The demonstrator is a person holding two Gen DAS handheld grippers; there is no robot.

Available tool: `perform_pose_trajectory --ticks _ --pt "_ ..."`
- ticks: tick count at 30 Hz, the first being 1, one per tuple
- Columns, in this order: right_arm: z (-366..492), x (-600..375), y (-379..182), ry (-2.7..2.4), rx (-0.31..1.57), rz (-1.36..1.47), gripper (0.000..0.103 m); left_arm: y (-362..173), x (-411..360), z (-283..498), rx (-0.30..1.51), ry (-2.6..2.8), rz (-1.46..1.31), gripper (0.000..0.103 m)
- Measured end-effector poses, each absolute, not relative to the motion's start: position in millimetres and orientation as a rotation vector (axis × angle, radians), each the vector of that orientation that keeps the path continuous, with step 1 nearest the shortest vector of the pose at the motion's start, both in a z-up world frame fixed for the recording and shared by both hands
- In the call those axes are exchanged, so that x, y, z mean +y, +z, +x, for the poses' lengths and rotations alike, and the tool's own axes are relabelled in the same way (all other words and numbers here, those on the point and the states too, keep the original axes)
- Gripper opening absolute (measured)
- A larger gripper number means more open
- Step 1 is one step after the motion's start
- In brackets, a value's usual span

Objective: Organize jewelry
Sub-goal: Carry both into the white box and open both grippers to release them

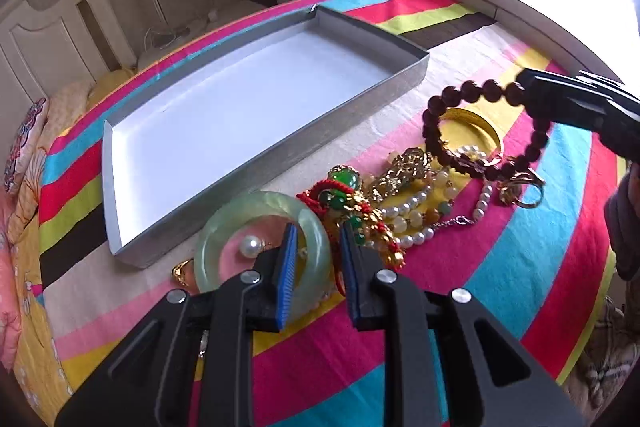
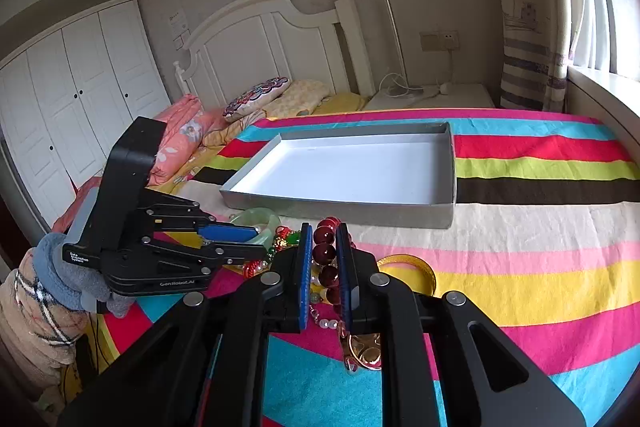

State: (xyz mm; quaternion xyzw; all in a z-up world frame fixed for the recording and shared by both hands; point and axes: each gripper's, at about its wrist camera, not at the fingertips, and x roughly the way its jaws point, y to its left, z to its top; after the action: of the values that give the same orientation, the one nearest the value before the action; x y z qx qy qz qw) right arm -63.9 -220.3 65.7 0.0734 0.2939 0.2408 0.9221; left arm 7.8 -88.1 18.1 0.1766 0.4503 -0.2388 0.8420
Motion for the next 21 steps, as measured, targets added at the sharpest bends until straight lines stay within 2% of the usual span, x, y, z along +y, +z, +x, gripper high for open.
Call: perform_pose_trajectory --ticks 4,9,21 --pt "-63.5 -220.6 63.6 0.503 0.609 0.15 0.014 16.4 -86.8 17.0 0.98 -0.489 0.308 0.02" --pt "-59.4 -227.0 56.7 0.485 0.641 0.152 0.014 20.8 -71.9 12.6 0.962 -0.513 0.189 0.013" --pt "-59.7 -230.0 55.3 0.432 0.627 0.129 0.014 59.9 -26.7 -17.4 0.87 -0.6 -0.066 0.013"
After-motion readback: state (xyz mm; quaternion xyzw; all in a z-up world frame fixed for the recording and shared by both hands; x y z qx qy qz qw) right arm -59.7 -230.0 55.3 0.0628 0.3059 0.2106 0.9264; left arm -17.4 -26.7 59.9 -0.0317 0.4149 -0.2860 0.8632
